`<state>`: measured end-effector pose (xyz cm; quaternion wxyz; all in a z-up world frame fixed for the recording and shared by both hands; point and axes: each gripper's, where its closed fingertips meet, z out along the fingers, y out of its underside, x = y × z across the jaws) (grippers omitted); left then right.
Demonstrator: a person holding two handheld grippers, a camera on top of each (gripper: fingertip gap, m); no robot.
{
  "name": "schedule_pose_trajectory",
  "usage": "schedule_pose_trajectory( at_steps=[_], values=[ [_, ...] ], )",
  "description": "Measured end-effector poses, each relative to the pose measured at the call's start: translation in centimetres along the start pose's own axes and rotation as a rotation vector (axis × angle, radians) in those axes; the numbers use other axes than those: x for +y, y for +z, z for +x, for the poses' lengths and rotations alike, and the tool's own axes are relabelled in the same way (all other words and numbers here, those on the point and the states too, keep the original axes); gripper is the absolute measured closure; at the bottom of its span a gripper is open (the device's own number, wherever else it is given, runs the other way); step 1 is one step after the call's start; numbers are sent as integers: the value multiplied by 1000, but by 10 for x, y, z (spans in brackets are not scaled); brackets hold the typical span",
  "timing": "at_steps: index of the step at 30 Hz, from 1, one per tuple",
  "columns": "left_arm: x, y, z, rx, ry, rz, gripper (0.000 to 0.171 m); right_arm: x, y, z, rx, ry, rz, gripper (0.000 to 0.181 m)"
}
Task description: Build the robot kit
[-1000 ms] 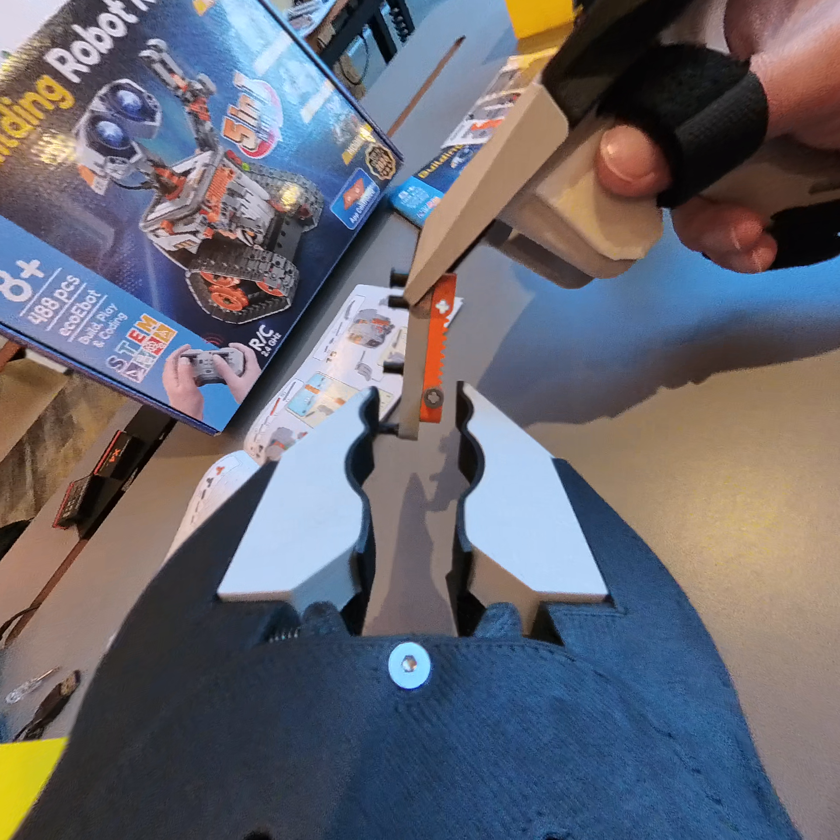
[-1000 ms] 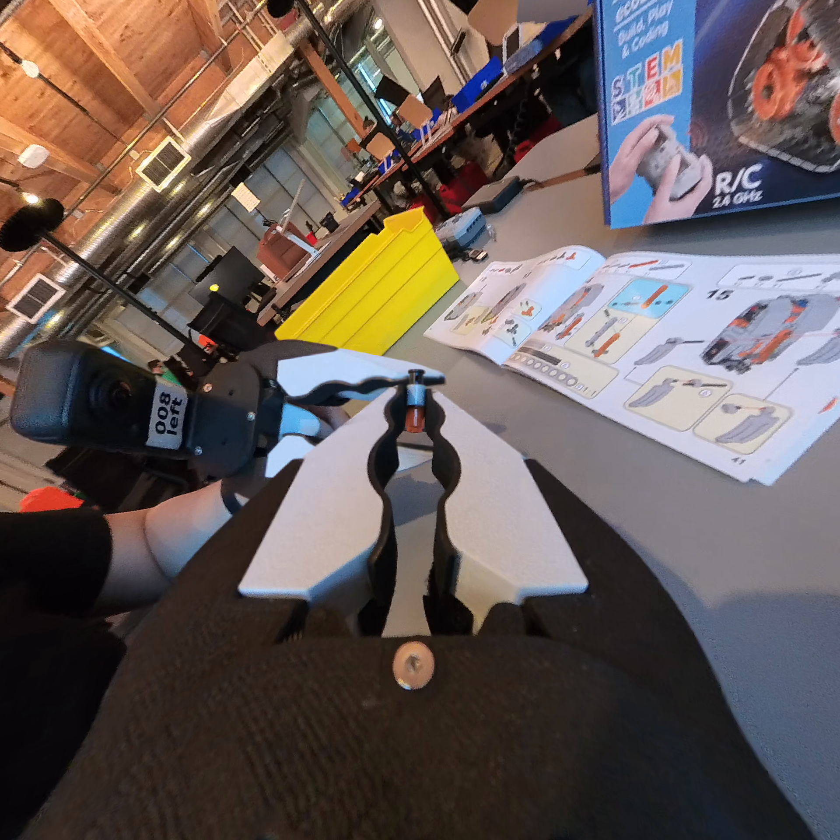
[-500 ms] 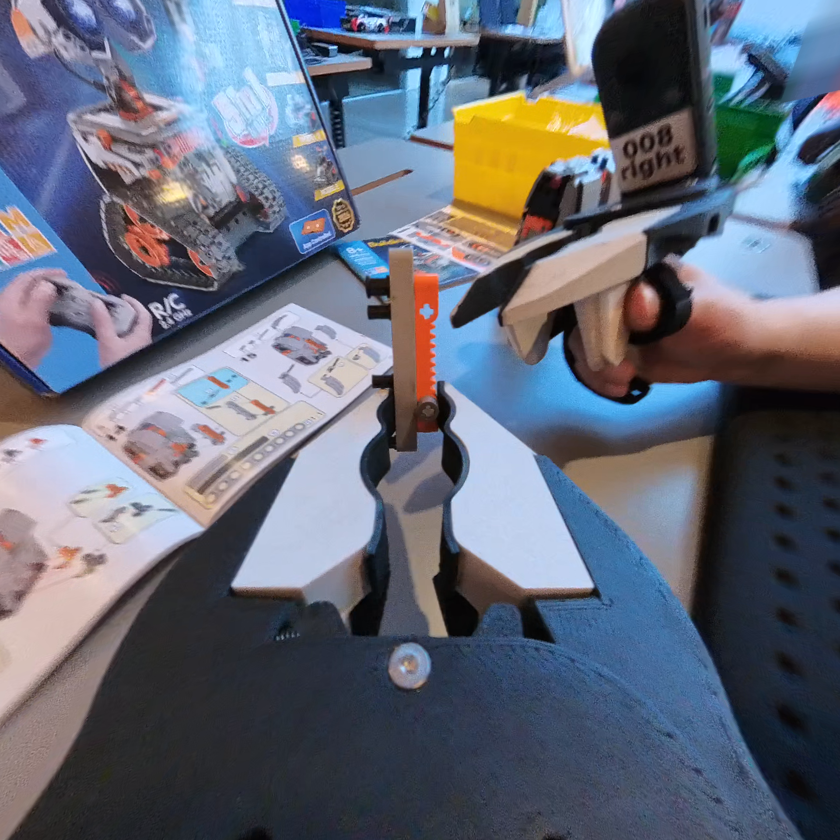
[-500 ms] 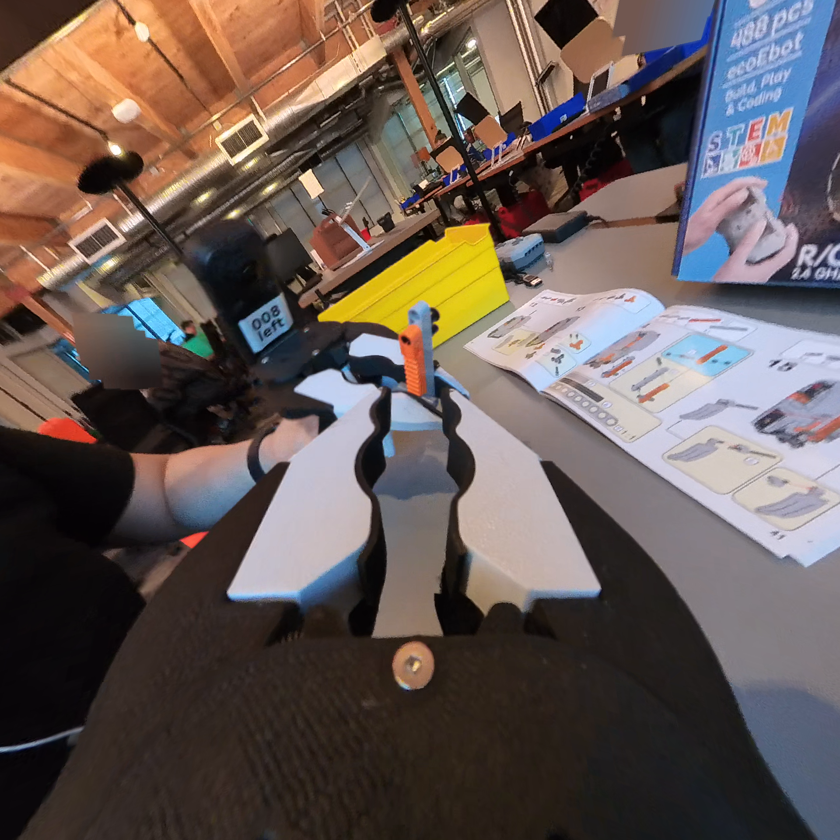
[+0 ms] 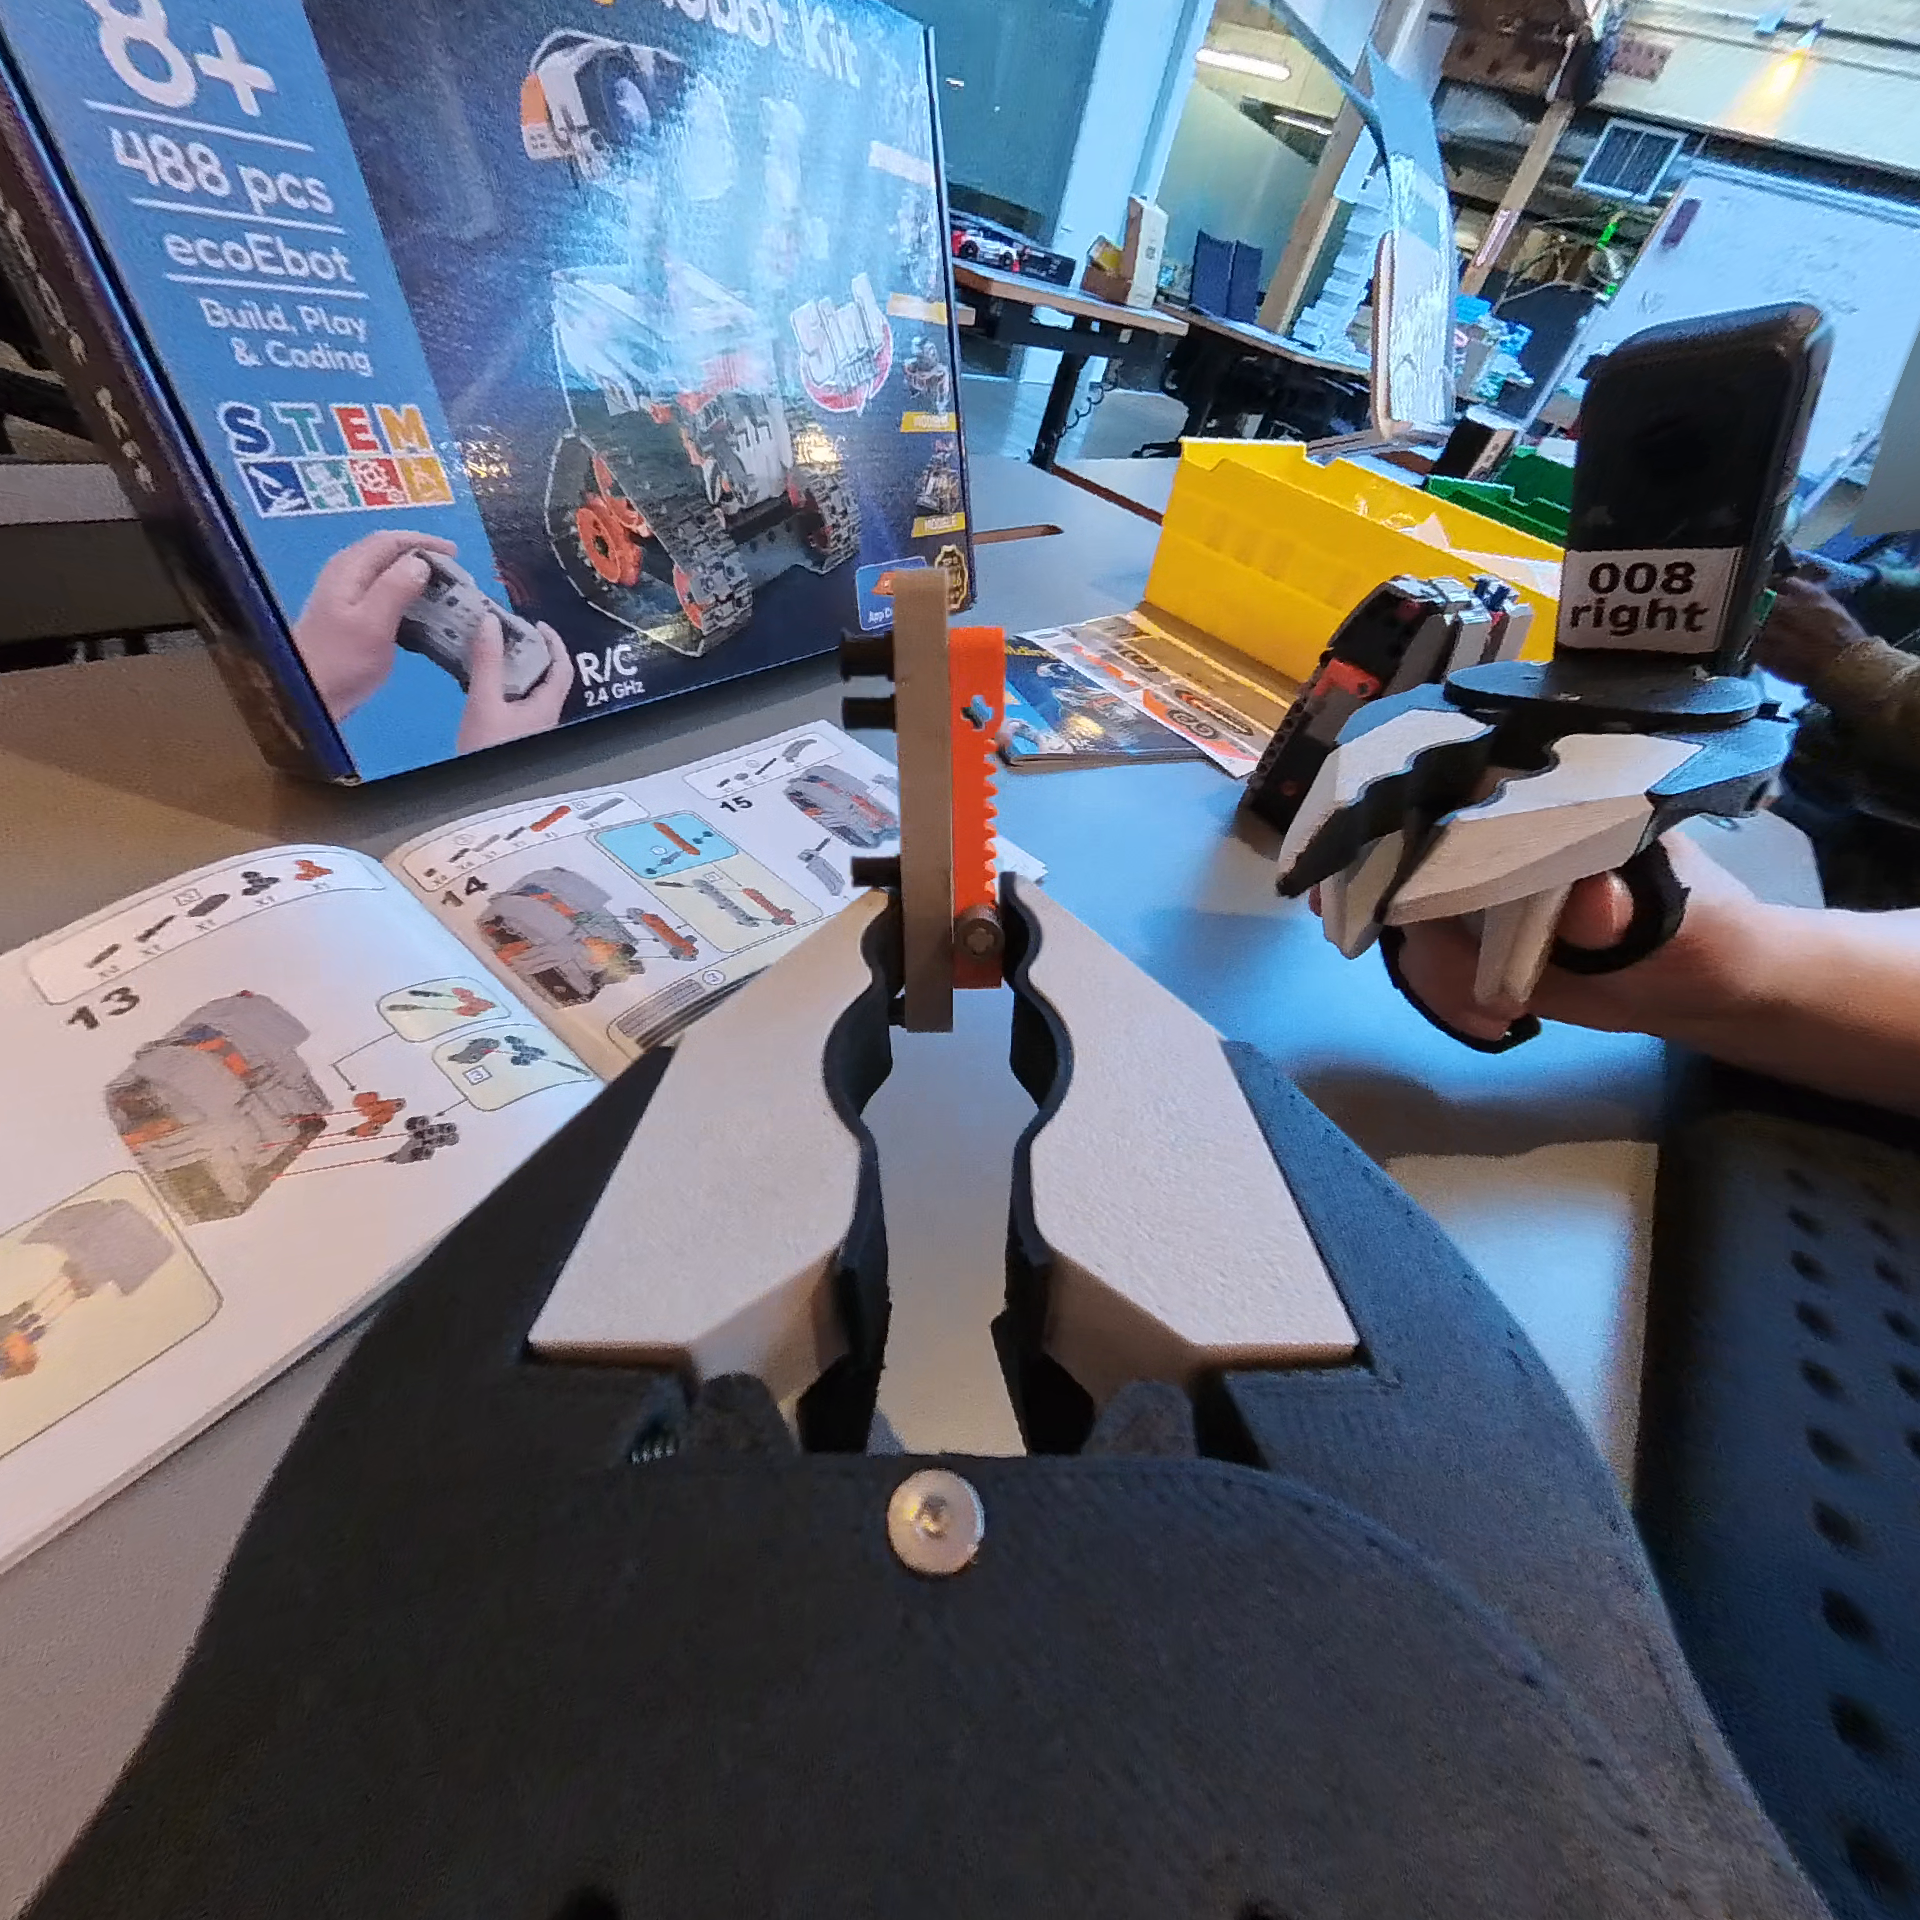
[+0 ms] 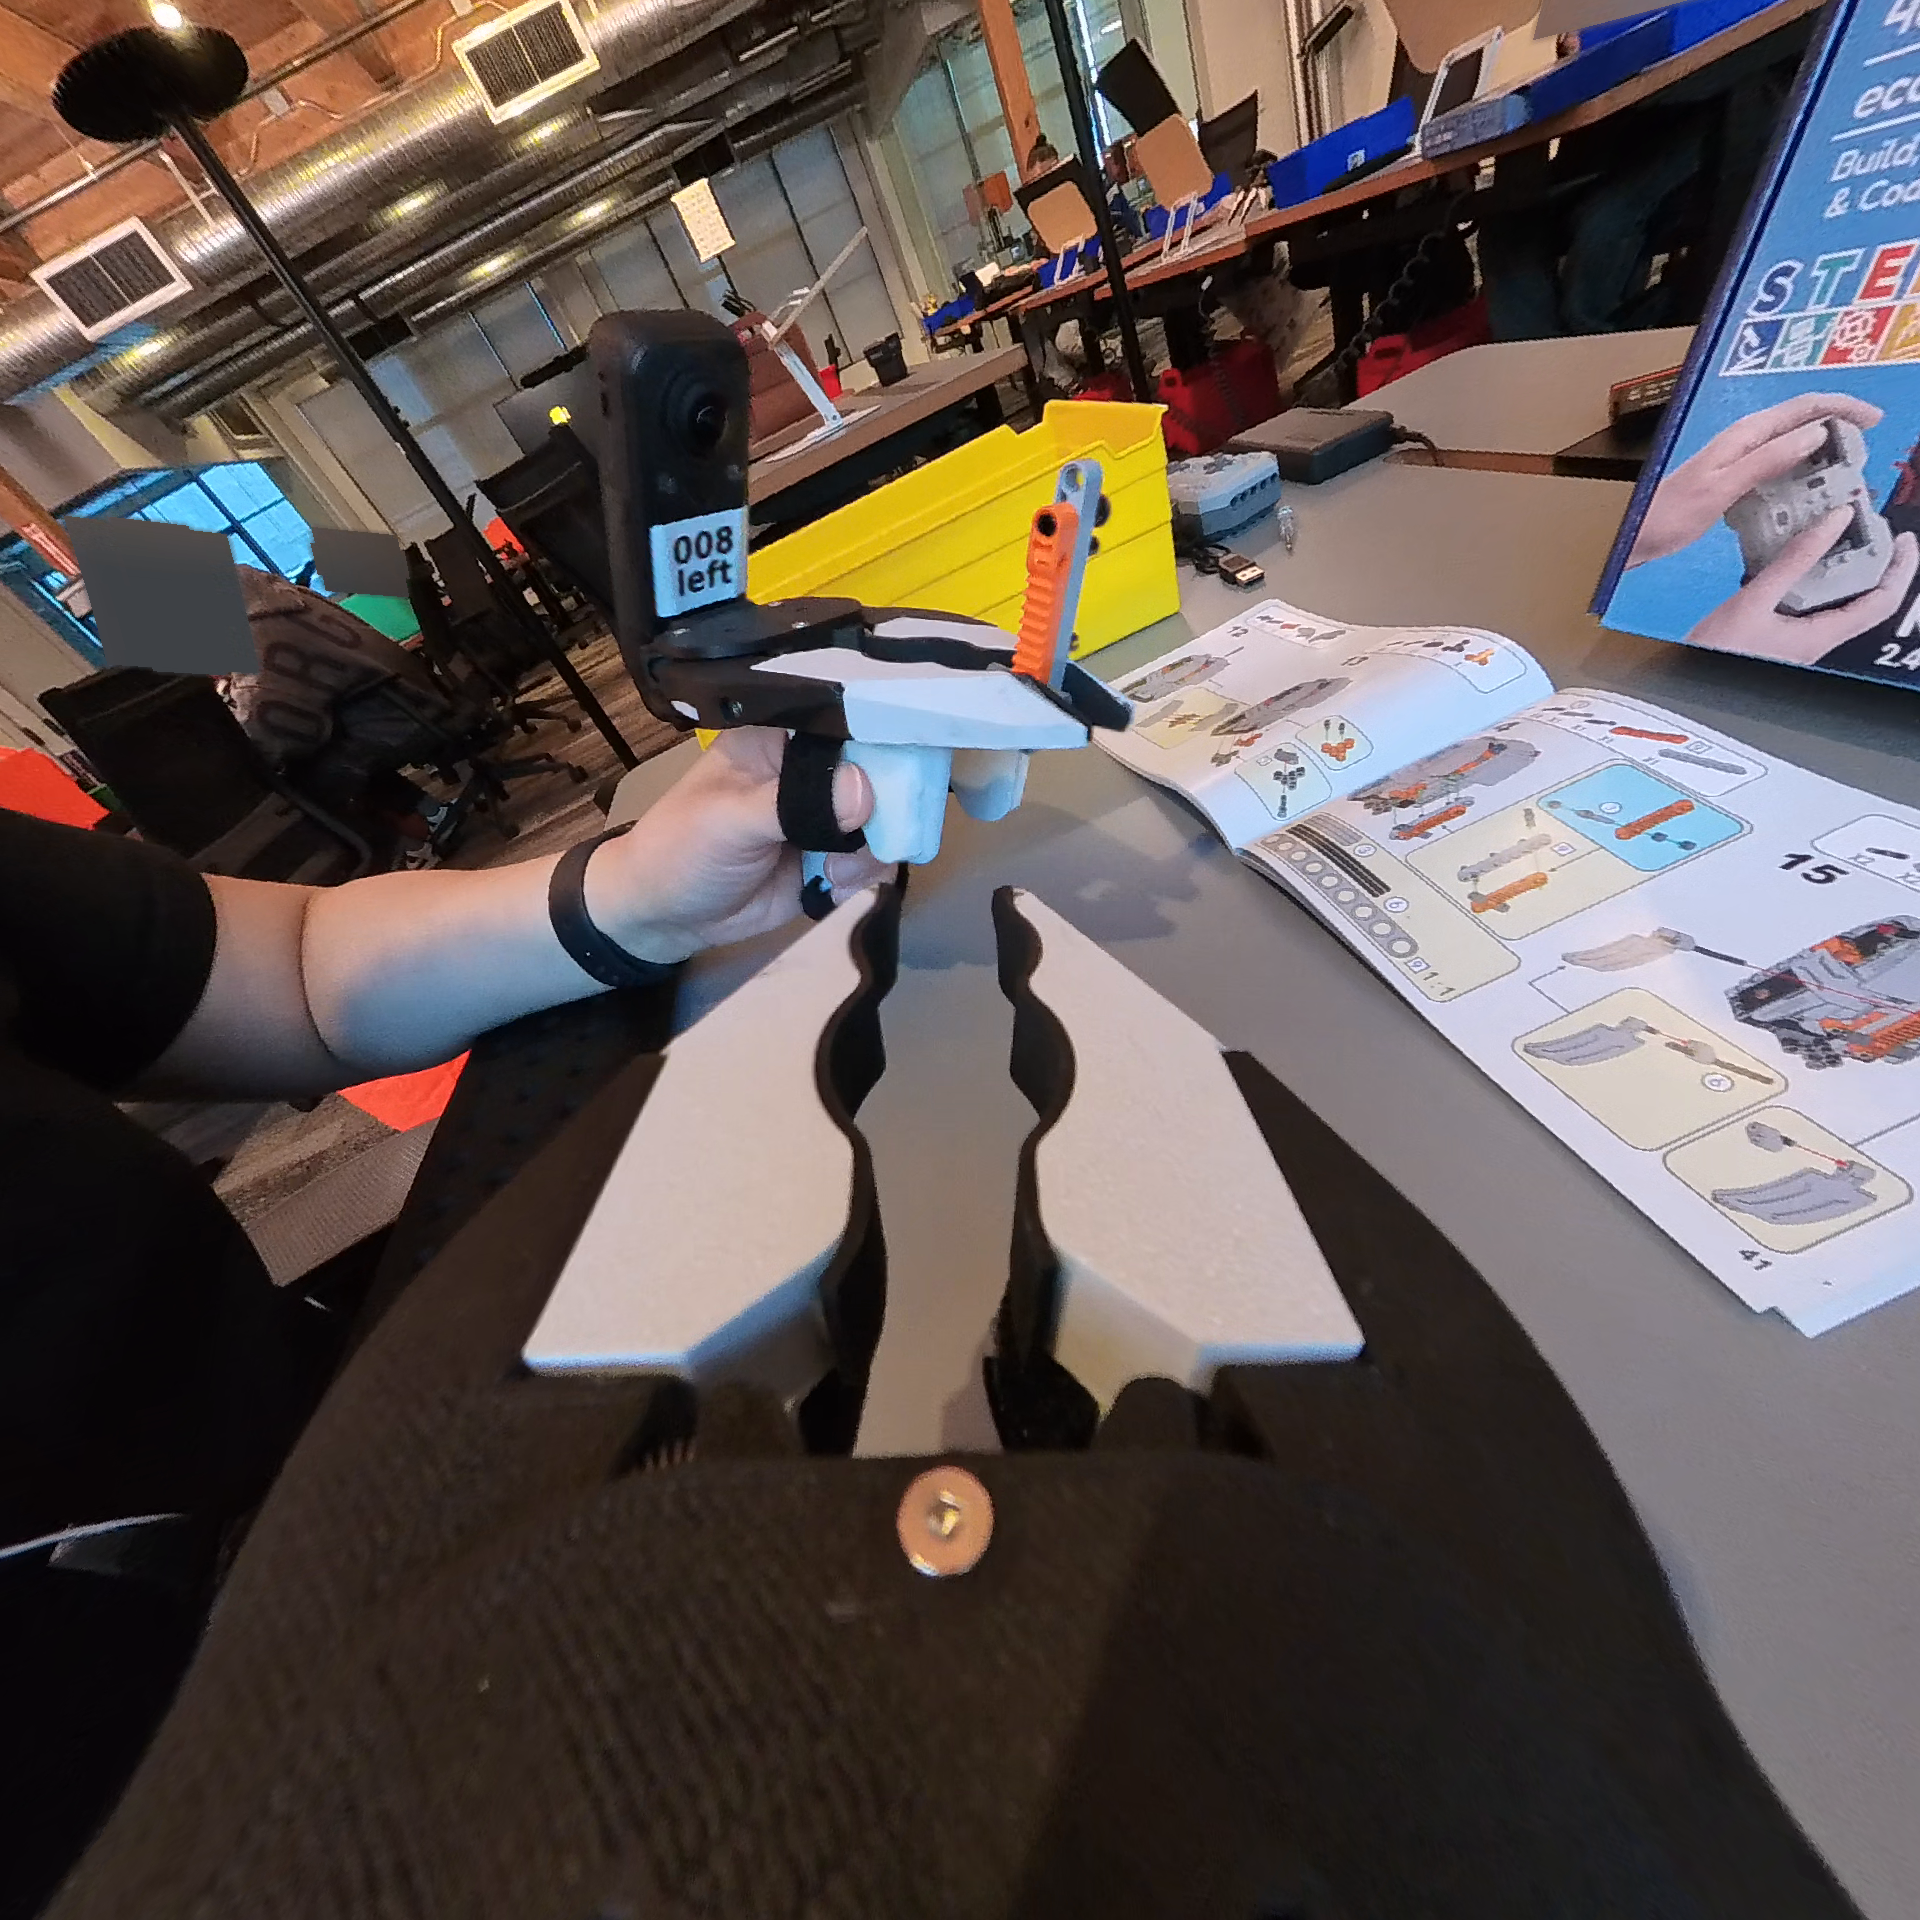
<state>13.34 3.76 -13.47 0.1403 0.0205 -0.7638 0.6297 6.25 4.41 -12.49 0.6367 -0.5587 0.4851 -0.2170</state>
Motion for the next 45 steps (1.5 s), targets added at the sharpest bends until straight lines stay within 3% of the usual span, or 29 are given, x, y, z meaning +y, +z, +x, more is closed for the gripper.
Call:
schedule_pose_trajectory(
  at_steps=[6, 12, 15, 20, 22, 23, 26, 32, 39, 45],
  values=[
    [6, 4, 4, -19, 54, -37, 156, 1, -3, 7, 33, 0, -9, 181],
    [21, 20, 20, -10, 65, -111, 156, -6, -5, 19, 145, -59, 21, 181],
    [28, 31, 30, -16, 94, -155, 157, -11, -3, 22, 176, -33, 56, 160],
    [38, 44, 49, -7, 176, -214, 157, -14, 1, 29, 187, 109, 105, 158],
    [41, 47, 52, -13, 199, -231, 156, -8, 2, 34, 209, 136, 70, 171],
    [42, 47, 53, -8, 210, -232, 155, -7, 1, 36, 214, 142, 62, 172],
    [36, 49, 63, 49, 211, -188, 127, -14, -8, 44, 262, 139, 91, 174],
    [33, 34, 49, 29, 243, -183, 123, -10, -22, 66, 359, 203, 75, 174],
    [35, 19, 18, 10, 189, -214, 138, -10, -48, 86, 410, 309, 101, 174],
    [40, 19, 15, 43, 132, -231, 145, 1, -47, 95, 470, 331, 48, 175]
  ],
)
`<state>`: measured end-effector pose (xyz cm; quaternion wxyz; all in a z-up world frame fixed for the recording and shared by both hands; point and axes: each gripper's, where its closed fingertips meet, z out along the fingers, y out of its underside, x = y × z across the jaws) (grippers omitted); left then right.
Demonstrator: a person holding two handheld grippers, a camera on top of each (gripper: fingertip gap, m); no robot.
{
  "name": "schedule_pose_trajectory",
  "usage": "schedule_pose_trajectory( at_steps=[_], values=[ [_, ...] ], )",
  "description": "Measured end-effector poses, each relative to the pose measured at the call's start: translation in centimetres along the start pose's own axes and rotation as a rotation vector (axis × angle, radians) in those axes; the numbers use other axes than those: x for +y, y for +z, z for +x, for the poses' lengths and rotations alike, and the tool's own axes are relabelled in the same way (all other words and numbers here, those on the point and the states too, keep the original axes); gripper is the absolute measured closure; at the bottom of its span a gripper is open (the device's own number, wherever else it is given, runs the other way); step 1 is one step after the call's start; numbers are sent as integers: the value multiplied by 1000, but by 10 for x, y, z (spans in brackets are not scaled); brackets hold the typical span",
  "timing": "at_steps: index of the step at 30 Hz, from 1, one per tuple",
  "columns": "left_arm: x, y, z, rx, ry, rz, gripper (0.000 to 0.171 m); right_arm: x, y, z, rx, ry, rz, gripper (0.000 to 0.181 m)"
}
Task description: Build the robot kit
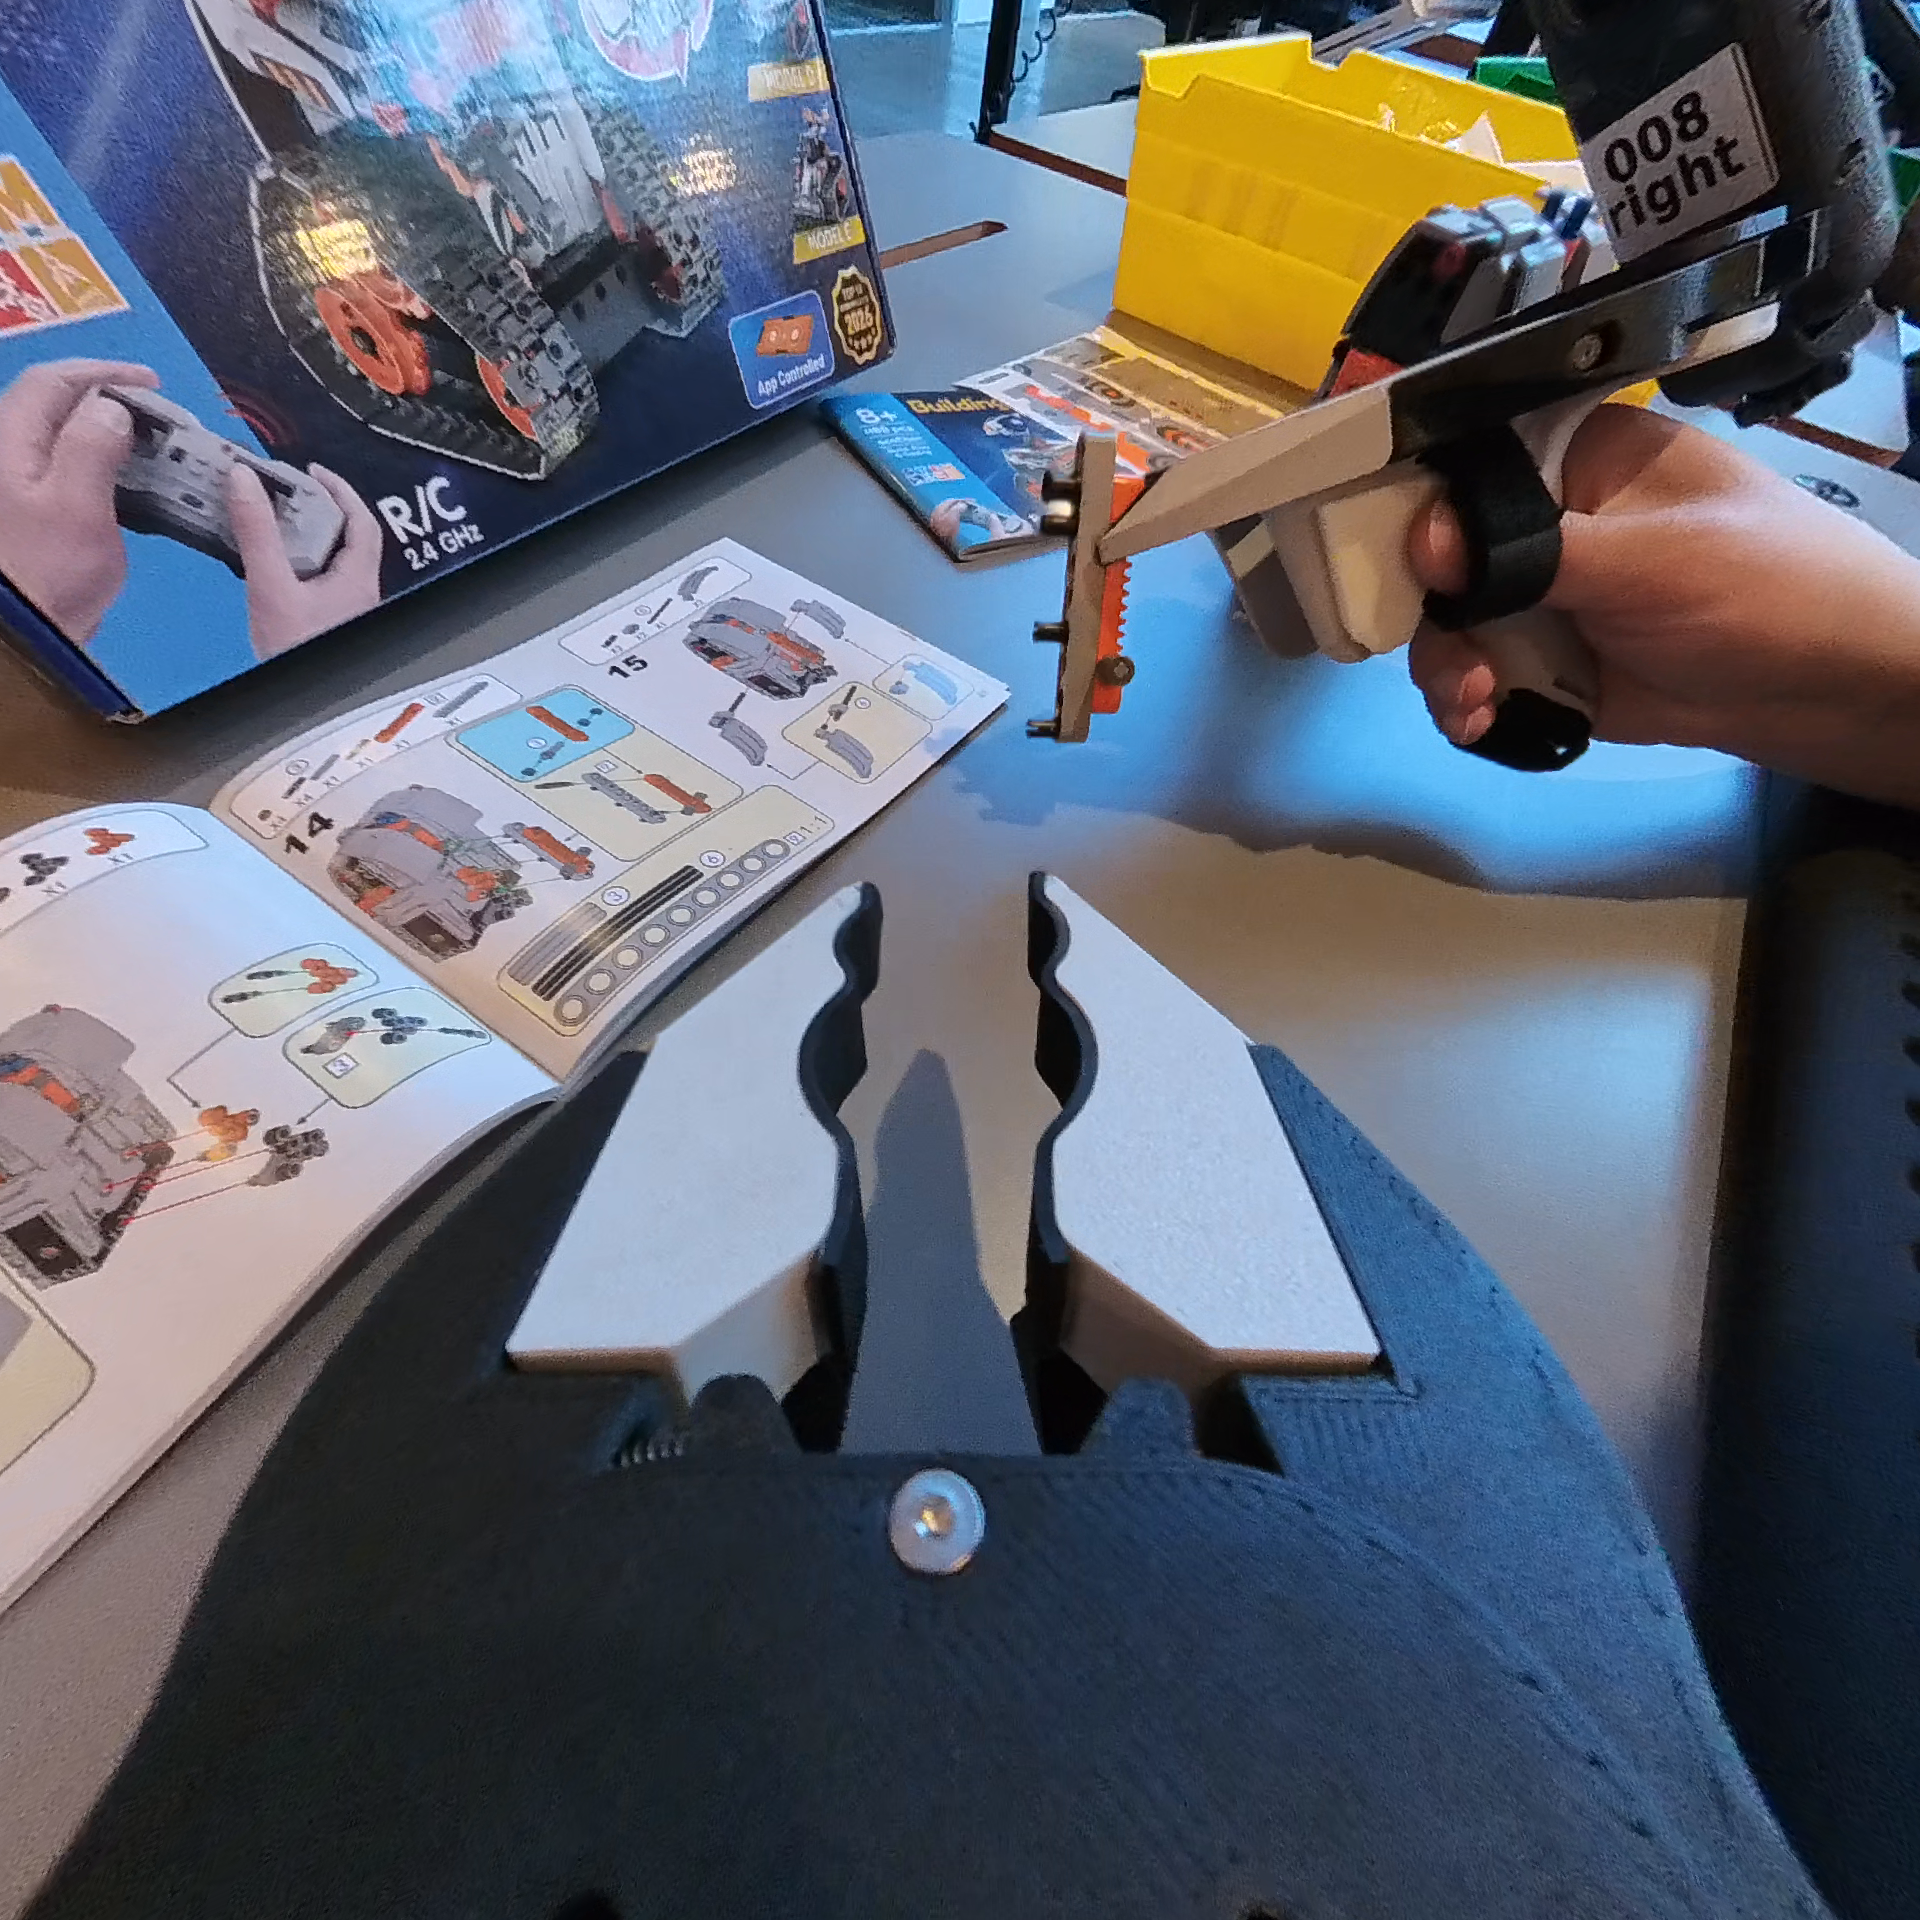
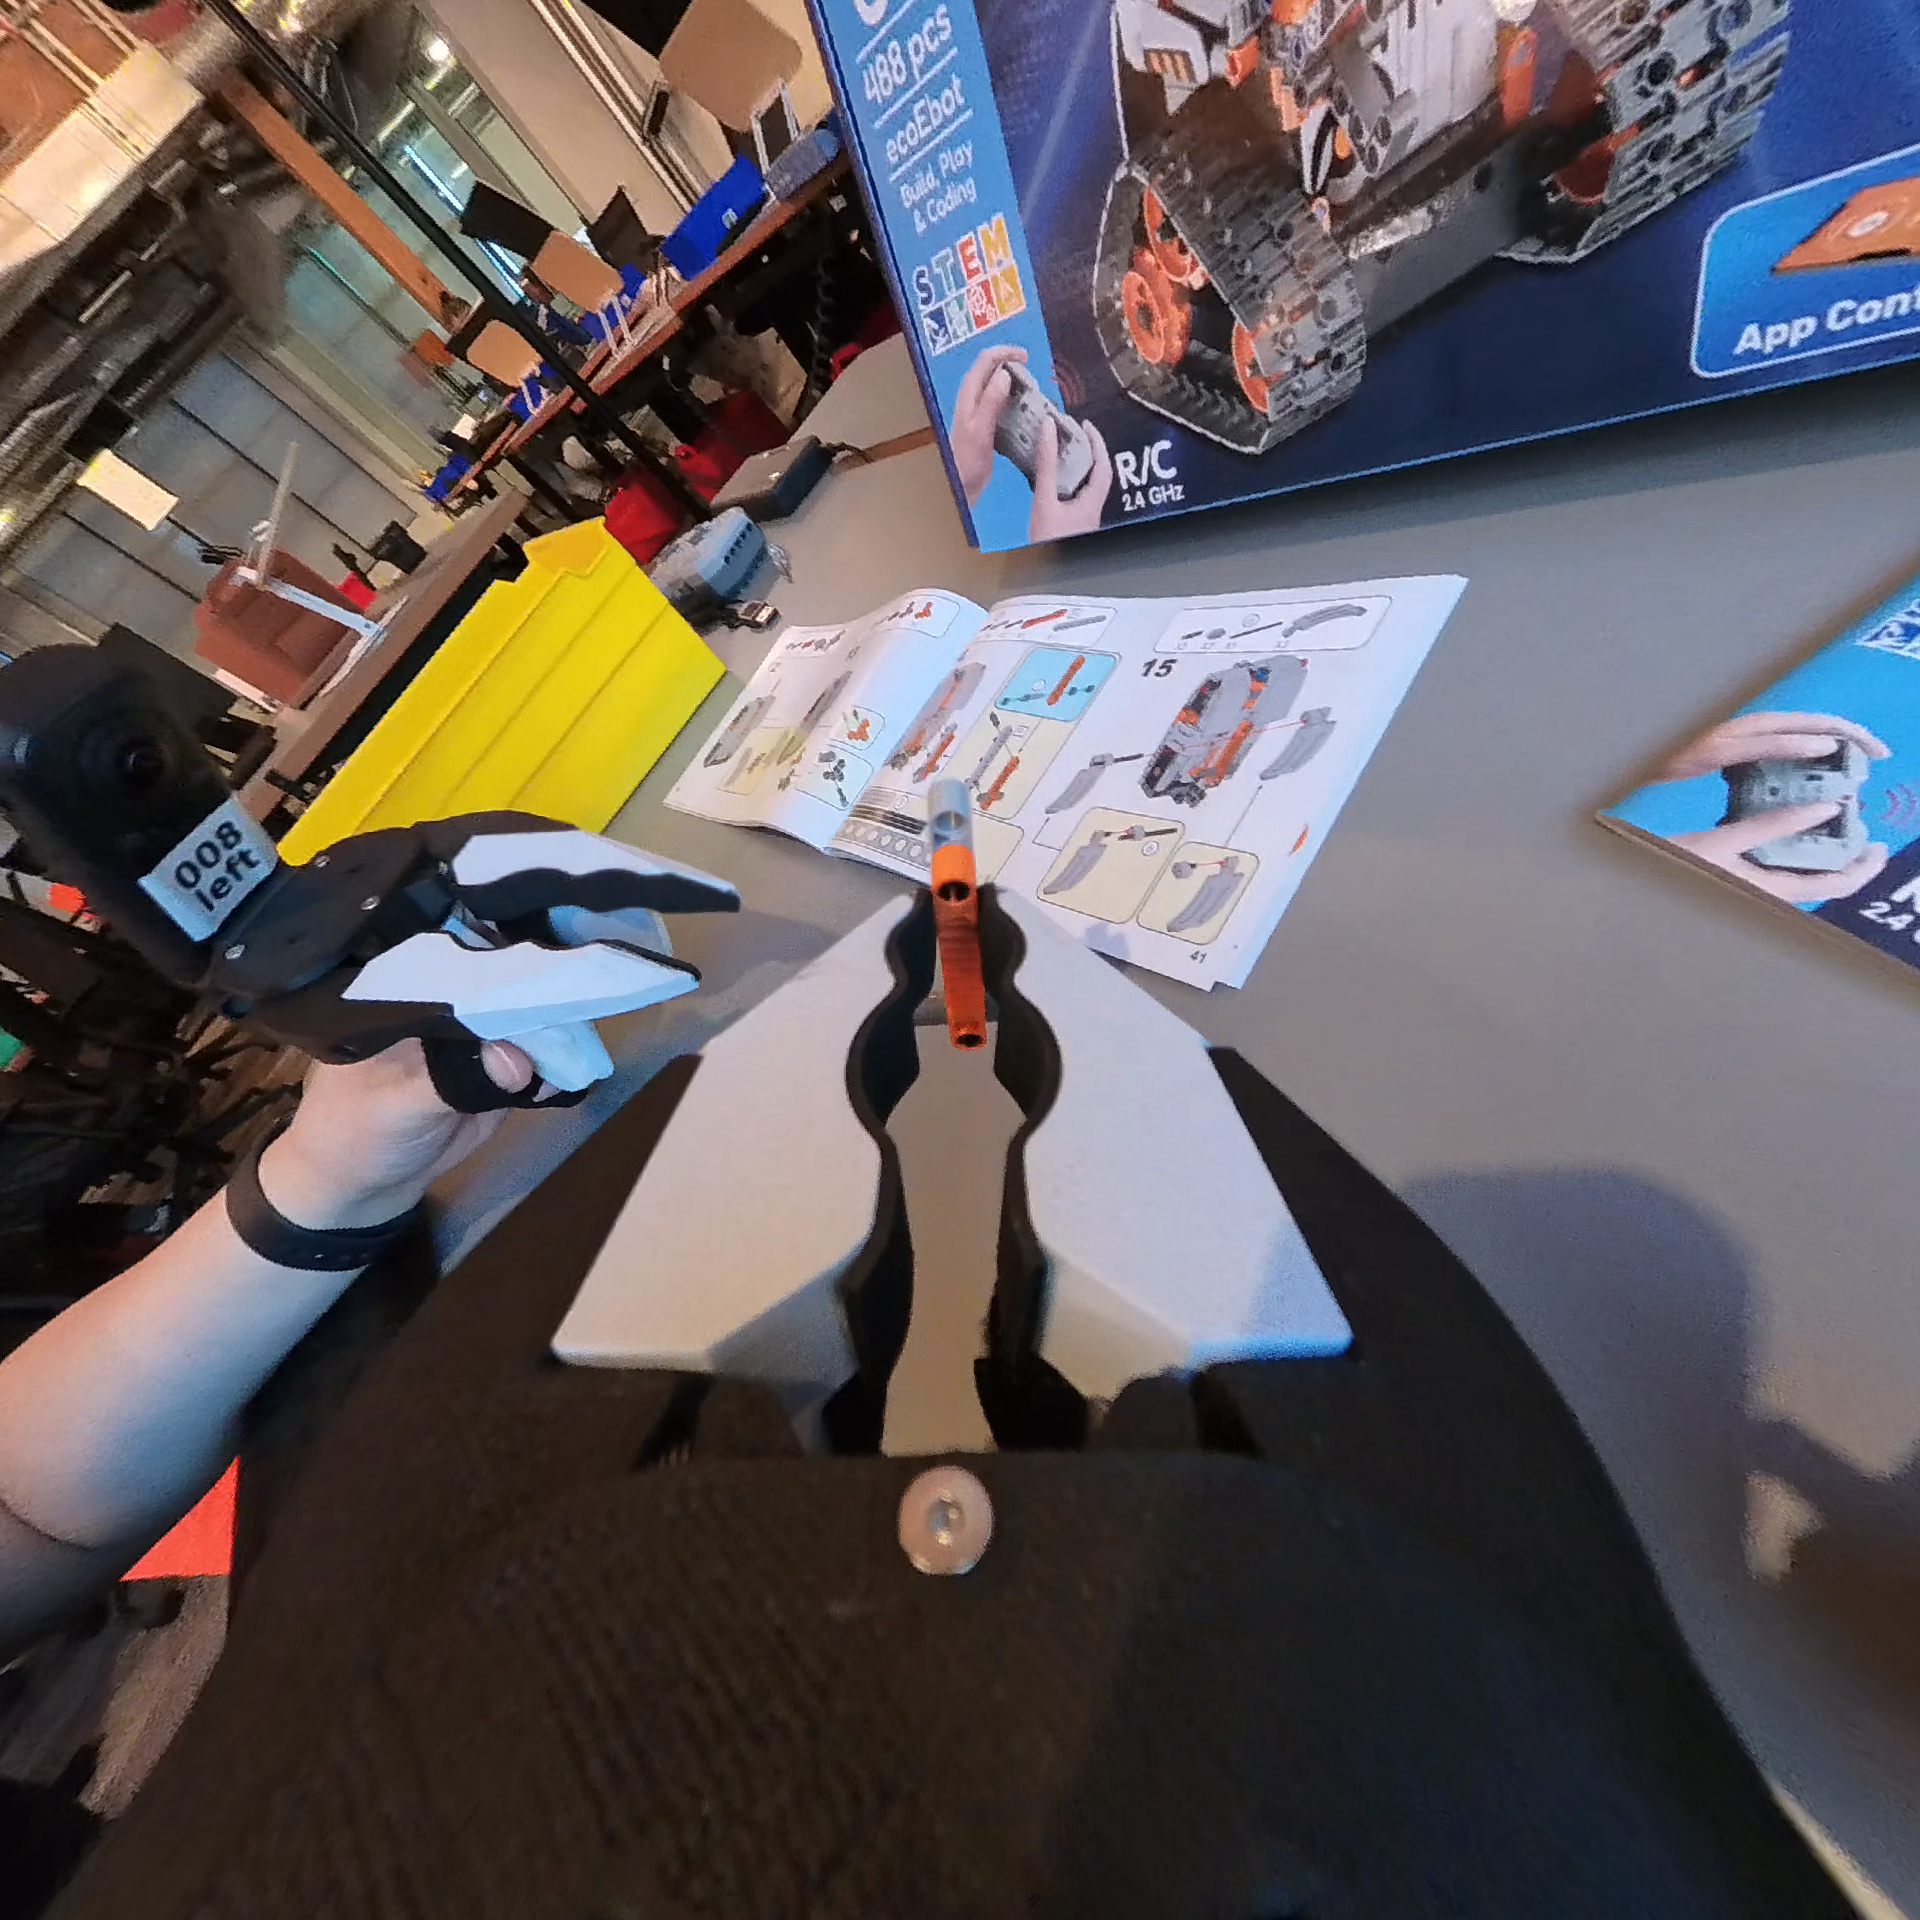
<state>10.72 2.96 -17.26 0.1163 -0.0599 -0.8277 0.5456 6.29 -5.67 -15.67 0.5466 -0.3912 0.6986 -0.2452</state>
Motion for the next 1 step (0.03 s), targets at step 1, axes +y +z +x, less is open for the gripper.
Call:
schedule_pose_trajectory(
  at_steps=[1],
  values=[
    [2, 1, 1, 2, 0, -7, 145, 1, 1, 0, 2, 7, 1, 175]
  ],
)
